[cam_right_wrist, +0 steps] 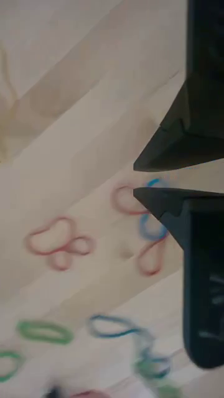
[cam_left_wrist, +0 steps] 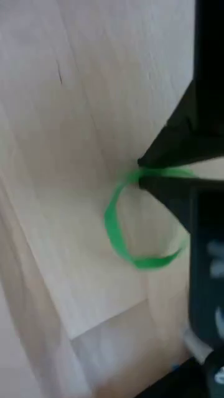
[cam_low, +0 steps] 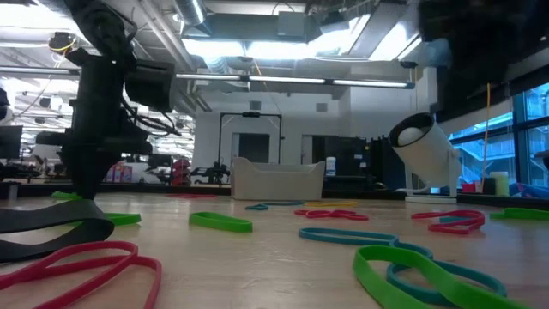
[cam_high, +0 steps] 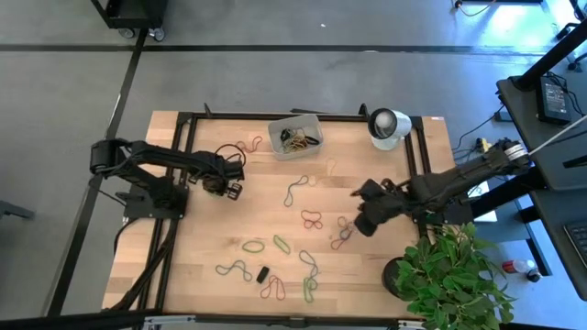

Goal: Pick and place rubber bands into bin
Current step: Put the green rubber band into the gray bin

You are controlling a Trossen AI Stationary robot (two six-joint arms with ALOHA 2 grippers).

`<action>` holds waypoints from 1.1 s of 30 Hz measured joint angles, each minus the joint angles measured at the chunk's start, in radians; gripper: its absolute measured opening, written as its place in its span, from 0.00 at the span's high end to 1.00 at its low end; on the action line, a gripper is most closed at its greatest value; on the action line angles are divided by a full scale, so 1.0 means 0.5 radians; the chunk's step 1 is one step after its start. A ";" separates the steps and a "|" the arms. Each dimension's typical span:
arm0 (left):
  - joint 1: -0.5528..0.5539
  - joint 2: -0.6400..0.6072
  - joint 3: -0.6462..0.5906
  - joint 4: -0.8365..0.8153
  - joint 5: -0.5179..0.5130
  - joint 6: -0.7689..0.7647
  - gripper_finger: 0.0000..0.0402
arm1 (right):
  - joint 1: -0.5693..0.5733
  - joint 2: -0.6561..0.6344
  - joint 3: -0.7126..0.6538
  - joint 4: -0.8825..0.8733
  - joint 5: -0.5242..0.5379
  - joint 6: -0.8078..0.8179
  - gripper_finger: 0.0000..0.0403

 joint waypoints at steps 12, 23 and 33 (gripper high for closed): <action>-0.434 -0.073 0.670 -0.027 -0.363 -0.306 0.99 | 0.221 -0.519 -0.570 0.205 -0.001 0.076 0.86; -0.120 0.278 1.442 -0.031 -0.504 0.411 1.00 | 0.223 -0.615 -0.804 0.608 -0.001 0.074 0.86; 0.343 0.984 2.126 -0.007 -0.273 1.156 1.00 | 0.222 -0.615 -0.807 0.664 0.010 0.265 0.86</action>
